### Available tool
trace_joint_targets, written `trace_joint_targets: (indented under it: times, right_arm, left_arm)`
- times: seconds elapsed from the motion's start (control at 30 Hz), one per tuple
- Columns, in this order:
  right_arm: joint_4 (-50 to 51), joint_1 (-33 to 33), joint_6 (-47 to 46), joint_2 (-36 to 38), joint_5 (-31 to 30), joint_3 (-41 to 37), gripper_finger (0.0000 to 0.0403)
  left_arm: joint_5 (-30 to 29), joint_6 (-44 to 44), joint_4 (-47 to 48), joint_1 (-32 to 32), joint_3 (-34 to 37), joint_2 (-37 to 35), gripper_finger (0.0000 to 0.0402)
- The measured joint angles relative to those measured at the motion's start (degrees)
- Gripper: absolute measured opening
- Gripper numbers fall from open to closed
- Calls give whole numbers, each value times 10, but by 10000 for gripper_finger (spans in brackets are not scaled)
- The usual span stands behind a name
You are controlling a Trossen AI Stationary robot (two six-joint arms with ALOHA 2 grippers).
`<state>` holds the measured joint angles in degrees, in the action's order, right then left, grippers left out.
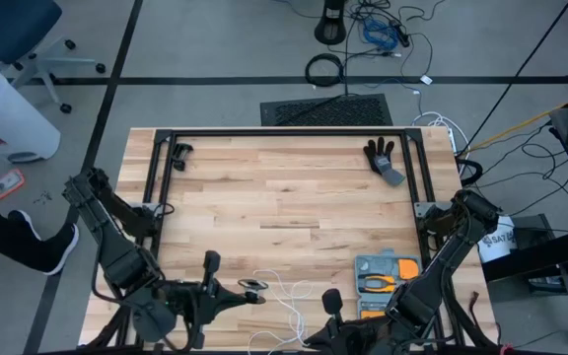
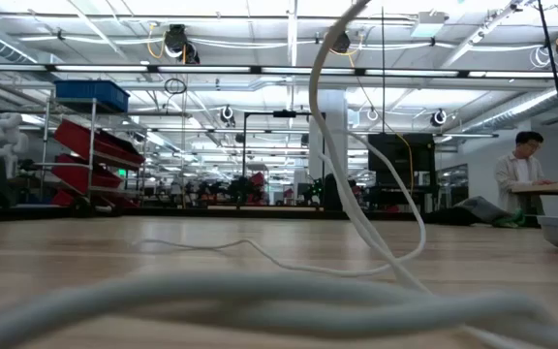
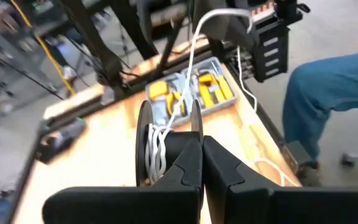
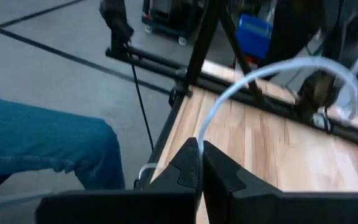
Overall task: Coil cords
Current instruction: Coil the white cable wire onto the spool
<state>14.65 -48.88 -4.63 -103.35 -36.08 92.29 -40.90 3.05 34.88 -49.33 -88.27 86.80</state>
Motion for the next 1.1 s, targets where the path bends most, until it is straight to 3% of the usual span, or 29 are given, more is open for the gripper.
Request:
trace_joint_targets:
  times: [0.3,0.67,1.1]
  right_arm:
    - [-64,13,106,2,0,13,0]
    - [-63,21,201,3,0,75,0]
    - [43,79,257,5,1,141,0]
  left_arm:
    - [147,46,-1,47,0,1,2]
    - [259,56,-9,67,0,31,2]
    - [382,-40,-120,71,0,76,2]
